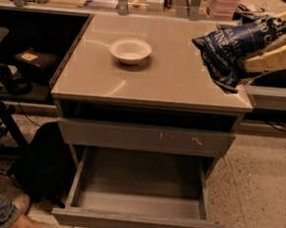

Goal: Place blue chip bag into middle drawer

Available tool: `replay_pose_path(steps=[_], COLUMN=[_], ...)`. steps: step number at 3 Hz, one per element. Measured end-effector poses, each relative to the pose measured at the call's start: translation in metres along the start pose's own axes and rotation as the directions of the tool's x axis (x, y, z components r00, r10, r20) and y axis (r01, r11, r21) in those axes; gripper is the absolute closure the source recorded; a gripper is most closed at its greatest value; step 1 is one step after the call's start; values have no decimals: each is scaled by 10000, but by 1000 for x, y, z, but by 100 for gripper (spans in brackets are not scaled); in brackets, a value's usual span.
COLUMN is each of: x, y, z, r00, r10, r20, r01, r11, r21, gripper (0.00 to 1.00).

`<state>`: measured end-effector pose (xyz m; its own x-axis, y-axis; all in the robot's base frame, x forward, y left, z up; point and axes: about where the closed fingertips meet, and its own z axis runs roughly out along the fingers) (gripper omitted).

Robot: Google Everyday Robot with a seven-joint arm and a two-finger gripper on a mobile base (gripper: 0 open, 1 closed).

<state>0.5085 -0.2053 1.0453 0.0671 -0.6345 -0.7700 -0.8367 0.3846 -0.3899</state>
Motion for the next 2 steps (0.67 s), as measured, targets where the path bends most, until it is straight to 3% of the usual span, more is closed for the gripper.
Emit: replay_pose_path(steps=[1, 2], x=[1, 18], y=[0, 19], z=[0, 8], r00=[10000, 9996], r10=[7, 276], r20=[-23, -21], r01=[-7, -276], r11=[10000, 9996], r21=[-3, -14], gripper=[100, 100])
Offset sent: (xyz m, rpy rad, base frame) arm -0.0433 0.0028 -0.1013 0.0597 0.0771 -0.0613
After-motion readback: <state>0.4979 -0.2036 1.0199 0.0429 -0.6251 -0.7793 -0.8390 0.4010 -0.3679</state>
